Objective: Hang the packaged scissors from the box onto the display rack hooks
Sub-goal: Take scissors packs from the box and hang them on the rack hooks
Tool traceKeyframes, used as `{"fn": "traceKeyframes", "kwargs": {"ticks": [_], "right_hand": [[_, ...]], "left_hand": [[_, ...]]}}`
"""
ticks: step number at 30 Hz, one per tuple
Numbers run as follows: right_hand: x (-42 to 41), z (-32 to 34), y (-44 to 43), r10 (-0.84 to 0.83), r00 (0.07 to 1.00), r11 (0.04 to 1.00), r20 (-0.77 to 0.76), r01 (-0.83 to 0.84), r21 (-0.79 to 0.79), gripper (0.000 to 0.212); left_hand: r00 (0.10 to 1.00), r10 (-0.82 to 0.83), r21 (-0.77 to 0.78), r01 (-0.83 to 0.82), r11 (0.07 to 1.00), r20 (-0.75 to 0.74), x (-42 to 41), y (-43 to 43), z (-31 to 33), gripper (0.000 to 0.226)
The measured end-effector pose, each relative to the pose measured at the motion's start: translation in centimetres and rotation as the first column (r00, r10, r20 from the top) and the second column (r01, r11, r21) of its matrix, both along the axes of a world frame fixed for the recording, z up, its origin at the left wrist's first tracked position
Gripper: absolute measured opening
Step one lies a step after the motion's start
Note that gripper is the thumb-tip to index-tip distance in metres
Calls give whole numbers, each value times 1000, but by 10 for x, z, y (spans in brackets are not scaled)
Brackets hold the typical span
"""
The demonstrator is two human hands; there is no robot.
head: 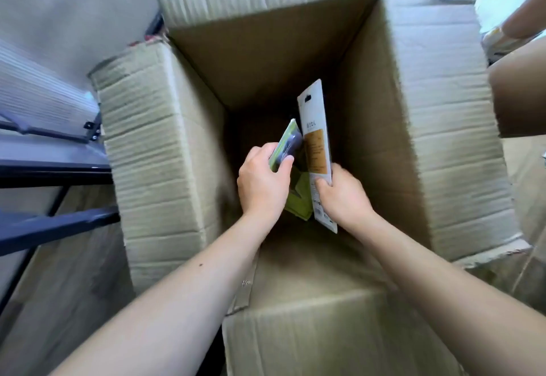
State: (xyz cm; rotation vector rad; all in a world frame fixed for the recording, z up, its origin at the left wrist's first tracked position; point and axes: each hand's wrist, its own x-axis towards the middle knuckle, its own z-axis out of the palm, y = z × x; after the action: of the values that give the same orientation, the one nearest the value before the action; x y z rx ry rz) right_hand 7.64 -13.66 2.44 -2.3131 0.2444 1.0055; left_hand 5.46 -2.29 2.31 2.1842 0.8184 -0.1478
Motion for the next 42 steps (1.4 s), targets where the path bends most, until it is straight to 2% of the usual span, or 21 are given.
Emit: {"fn": "traceKeyframes", "kwargs": {"ticks": [2,5,7,9,12,15,17,21,24,27,29,32,36,38,39,42], "right_hand": [[-3,54,0,-28,996,999,88,24,46,30],[-10,142,1,-198,967,974,158,176,143,50],[-23,202,5,-265,938,950,225,214,227,70],[-38,261,11,-310,909,922,279,217,320,84],[-63,338,18,-388,856,868,341,216,447,92],[-85,404,24,-457,798,811,392,193,553,91],[-99,444,33,-489,760,786,427,172,594,84],[-123,508,57,-529,793,722,302,234,651,43],[-145,547,75,-575,796,648,190,301,700,15],[-171,580,88,-569,821,548,47,336,766,19],[-186,595,95,-546,837,516,16,322,794,21],[-202,612,108,-561,828,470,-6,325,821,20],[-215,633,120,-597,800,411,-54,363,836,15],[-220,640,122,-602,798,413,-28,342,844,13],[-222,644,122,-605,797,419,6,312,853,12],[-223,659,122,-581,794,469,179,147,871,12]], "left_hand": [[984,85,-93,-70,993,159,-4,4,59,18],[938,180,-260,-103,960,295,-11,13,148,23],[900,195,-373,-40,927,390,-22,16,208,29],[860,161,-404,57,913,485,-36,19,264,32],[801,207,-467,100,879,562,-57,29,337,25],[749,391,-671,96,735,535,-81,42,409,18],[703,482,-758,125,640,523,-99,49,452,14],[619,587,-819,170,548,522,-134,66,529,10],[572,656,-860,206,467,493,-165,76,574,16],[549,722,-906,231,354,422,-198,83,605,16],[539,758,-930,230,287,368,-216,88,619,15],[517,790,-943,227,245,330,-238,94,632,15],[573,775,-956,260,136,266,-262,105,641,15],[646,704,-950,273,150,296,-271,115,640,16],[686,644,-941,253,225,338,-274,121,639,17],[751,482,-807,114,579,452,-279,138,640,29]]}}
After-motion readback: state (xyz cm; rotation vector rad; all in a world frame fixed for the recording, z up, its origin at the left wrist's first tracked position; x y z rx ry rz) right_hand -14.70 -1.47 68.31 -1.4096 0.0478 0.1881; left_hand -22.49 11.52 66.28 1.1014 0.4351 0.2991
